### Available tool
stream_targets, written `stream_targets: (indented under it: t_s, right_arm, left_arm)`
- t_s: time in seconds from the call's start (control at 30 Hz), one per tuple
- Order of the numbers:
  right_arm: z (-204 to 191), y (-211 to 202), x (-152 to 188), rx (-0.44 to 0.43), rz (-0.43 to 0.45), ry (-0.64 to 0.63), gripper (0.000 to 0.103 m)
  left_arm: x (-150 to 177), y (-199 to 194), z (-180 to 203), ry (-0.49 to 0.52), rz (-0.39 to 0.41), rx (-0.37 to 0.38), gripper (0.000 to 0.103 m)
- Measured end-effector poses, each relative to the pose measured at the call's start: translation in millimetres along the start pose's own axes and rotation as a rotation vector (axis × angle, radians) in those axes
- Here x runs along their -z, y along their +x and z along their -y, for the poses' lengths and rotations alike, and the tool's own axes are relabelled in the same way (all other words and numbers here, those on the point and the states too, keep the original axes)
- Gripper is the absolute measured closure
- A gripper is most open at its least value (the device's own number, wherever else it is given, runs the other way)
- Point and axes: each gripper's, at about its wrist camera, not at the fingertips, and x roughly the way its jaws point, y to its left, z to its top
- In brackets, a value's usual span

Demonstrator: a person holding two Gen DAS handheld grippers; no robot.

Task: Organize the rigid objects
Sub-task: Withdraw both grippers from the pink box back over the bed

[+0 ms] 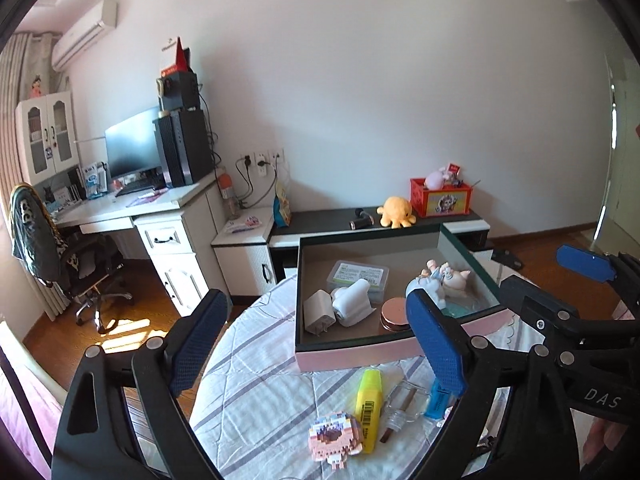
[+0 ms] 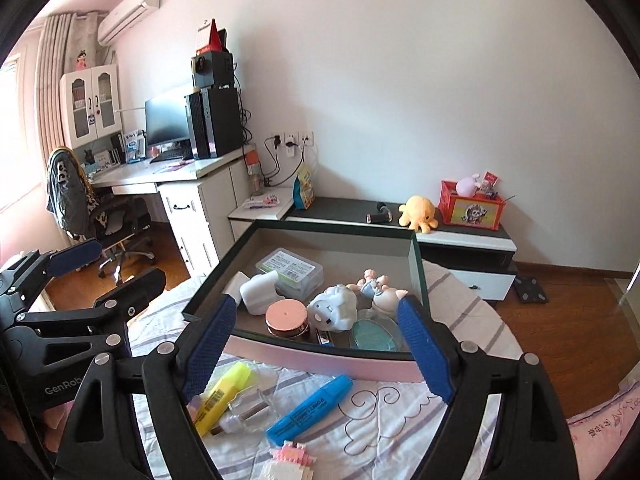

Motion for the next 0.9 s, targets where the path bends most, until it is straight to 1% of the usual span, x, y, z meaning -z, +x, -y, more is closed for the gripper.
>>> stream_targets:
  t_s: [0.07,0.2,0.27,0.37,0.47,0.63,0.9]
  right_arm:
    - [-6,-31,3,0.02,0.047,-0.011,0.018]
    - [-18,-88,12,0.054,0.131,-0.016,0.018]
    - [-22,-113,17,0.072,0.17,-0.015,0.018]
    - [-28,-146,25,0.088,0.216,-0.002,0.018]
    - [-32,-173,33,0.092,0.246,0.007,0.018]
    - [-32,-203,46,0.092,0.269,0.018,0.016]
    - [-38,-232,54,0.101,0.303,0.021,0.013]
  left_arm:
    - [3,-32,0,-0.002,0.053,-0.016,0.008]
    - [8,-87,-4,-0.021,0.131,-0.036,0.007]
    - [12,-112,-4,-0.027,0.166,-0.045,0.007]
    - [19,-144,-6,-0.047,0.196,-0.046,0.006]
    - [25,-168,-6,-0.056,0.216,-0.048,0.002]
    - [34,-199,-4,-0.057,0.24,-0.044,0.002]
    - [38,-227,-3,-0.066,0.277,-0.042,0.001]
